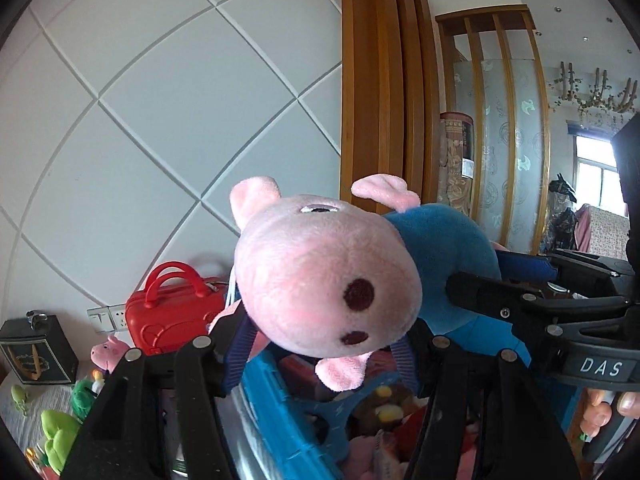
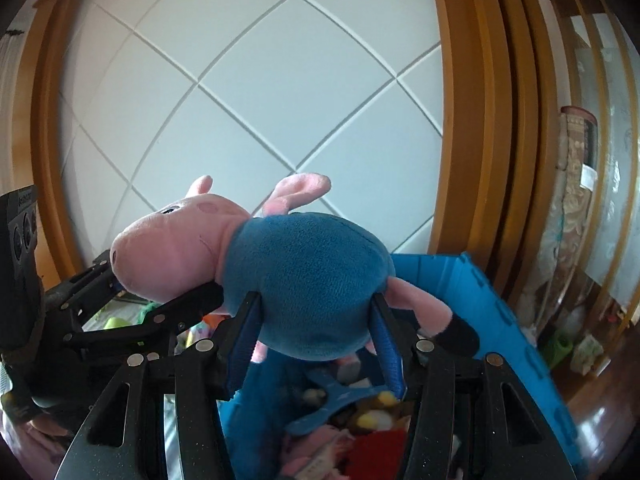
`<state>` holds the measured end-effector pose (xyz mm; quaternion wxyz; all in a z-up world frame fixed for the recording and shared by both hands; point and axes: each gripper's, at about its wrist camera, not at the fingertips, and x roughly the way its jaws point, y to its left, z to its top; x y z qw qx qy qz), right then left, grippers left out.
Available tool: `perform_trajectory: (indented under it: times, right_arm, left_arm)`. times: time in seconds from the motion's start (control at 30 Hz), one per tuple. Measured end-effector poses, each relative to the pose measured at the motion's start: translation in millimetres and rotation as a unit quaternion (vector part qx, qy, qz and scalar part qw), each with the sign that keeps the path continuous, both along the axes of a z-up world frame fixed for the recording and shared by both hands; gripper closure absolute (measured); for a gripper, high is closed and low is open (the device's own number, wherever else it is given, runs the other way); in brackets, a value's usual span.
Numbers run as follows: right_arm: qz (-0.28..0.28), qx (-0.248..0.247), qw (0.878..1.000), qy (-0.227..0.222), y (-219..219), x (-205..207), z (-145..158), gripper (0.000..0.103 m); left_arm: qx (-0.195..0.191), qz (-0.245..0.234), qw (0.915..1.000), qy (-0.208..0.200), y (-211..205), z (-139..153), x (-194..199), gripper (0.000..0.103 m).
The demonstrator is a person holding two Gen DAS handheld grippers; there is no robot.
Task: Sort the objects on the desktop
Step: 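Carry both pig plushes over the blue box, then open both tools to drop the pig plushes into the box, then return both tools from the blue box to the pile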
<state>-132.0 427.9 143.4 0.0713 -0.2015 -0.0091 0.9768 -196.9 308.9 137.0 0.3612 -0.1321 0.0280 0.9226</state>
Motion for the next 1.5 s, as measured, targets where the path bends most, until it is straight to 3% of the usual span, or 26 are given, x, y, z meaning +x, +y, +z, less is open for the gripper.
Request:
perform_trajectory:
  times: [0.2, 0.3, 0.5, 0.6, 0.8, 0.9, 1.03, 1.23, 1.5]
  right_arm:
    - [0.03, 0.007, 0.999, -0.031, 82, 22, 7, 0.052]
    - [0.038, 0.003, 0.998, -0.041, 108, 30, 7, 0.053]
    - [0.052, -0.011, 0.997, -0.056, 148, 25, -6, 0.054]
    - [0.067, -0.025, 0.995, -0.064, 160, 18, -11, 0.061]
    - [0.05, -0.029, 0.996, -0.071, 181, 9, -25, 0.062]
    - [0.042, -0.026, 0.996, -0.069, 186, 12, -28, 0.061]
    - [0.031, -0.014, 0.998, -0.057, 183, 23, -26, 0.032]
    - [0.007, -0.004, 1.0, -0.023, 180, 53, -24, 0.0]
    - [-0.005, 0.003, 1.0, -0.005, 148, 97, -32, 0.0]
  left_arm:
    - [-0.014, 0.04, 0.9978, -0.051, 91, 0, 20, 0.043]
    - [-0.03, 0.049, 0.9968, -0.056, 122, -2, 25, 0.043]
    - [-0.044, 0.067, 0.9946, -0.066, 150, -12, 26, 0.043]
    - [-0.055, 0.071, 0.9934, -0.071, 161, -19, 24, 0.043]
    - [-0.067, 0.094, 0.9894, -0.088, 170, -32, 16, 0.042]
    - [-0.068, 0.107, 0.9875, -0.094, 167, -34, 17, 0.03]
    - [-0.07, 0.126, 0.9857, -0.088, 159, -35, 28, 0.024]
    - [-0.07, 0.158, 0.9815, -0.083, 135, -36, 58, 0.022]
    - [-0.055, 0.185, 0.9799, -0.049, 95, -36, 112, 0.011]
